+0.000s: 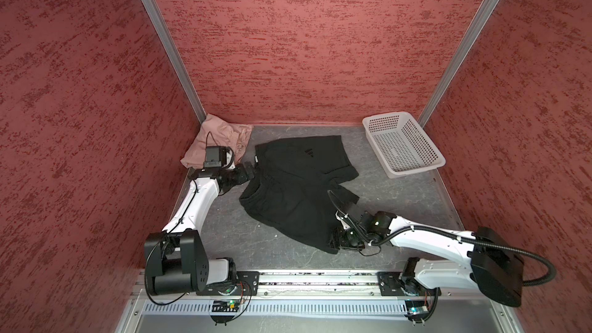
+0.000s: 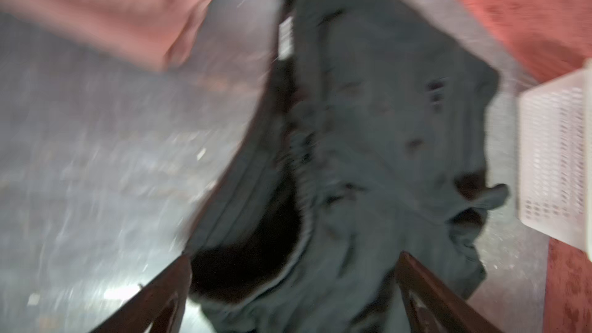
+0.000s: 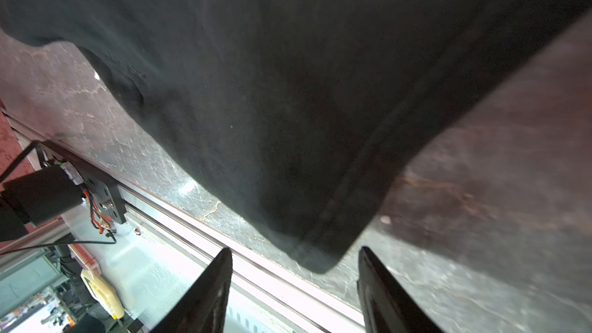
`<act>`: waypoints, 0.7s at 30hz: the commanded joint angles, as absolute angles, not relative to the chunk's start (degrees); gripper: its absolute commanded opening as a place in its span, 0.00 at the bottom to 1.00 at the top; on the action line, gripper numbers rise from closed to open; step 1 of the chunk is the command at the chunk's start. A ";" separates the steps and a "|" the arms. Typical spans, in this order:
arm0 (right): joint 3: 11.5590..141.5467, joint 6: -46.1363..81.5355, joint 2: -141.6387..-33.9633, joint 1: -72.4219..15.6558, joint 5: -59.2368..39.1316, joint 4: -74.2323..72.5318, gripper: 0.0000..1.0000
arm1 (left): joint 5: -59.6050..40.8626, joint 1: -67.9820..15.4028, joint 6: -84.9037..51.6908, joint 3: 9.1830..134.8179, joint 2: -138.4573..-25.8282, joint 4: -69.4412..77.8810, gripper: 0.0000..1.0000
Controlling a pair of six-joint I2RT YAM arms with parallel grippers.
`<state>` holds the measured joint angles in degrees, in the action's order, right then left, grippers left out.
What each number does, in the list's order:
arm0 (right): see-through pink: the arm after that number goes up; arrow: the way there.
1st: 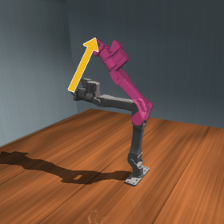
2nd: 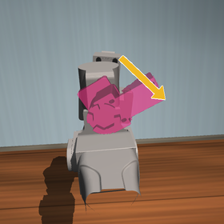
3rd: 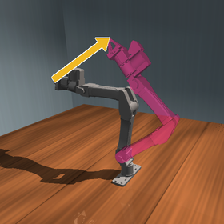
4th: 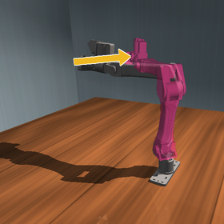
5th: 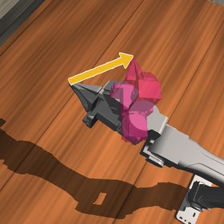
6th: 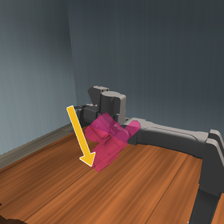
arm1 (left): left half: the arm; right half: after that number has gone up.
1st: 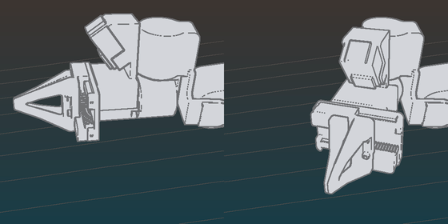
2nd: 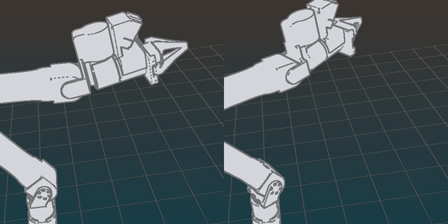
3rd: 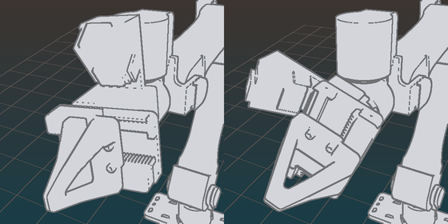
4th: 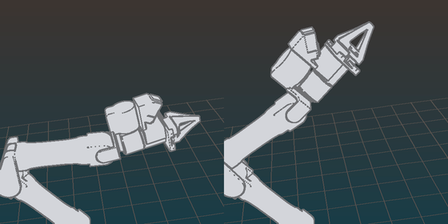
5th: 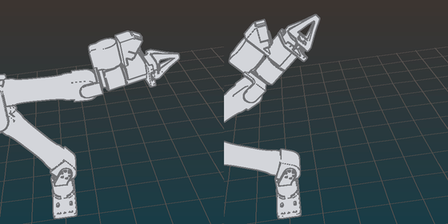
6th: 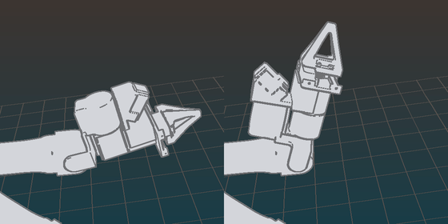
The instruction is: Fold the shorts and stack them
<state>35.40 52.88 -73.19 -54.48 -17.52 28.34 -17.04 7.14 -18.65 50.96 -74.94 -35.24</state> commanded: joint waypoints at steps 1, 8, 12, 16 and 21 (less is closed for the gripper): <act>34.84 53.49 -74.74 -55.19 -17.43 24.65 0.63 | -20.57 10.07 -22.40 45.34 -71.30 -32.08 0.99; 34.28 55.95 -73.14 -55.24 -13.47 28.52 0.00 | -26.22 10.80 -25.41 38.03 -69.35 -26.10 0.99; 34.02 57.37 -69.07 -55.21 -11.15 31.61 0.00 | -24.74 10.83 -25.09 35.96 -68.85 -28.11 1.00; 33.07 59.28 -65.53 -55.20 -10.38 31.31 0.00 | -25.05 10.85 -26.93 32.84 -67.60 -26.74 0.98; 32.17 59.95 -63.00 -55.20 -10.15 33.41 0.00 | -25.86 10.90 -28.85 30.42 -68.14 -21.09 0.90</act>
<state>32.91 58.30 -64.18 -54.98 -12.36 30.57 -24.60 10.57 -27.40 31.00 -68.25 -26.20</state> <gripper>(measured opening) 0.045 0.918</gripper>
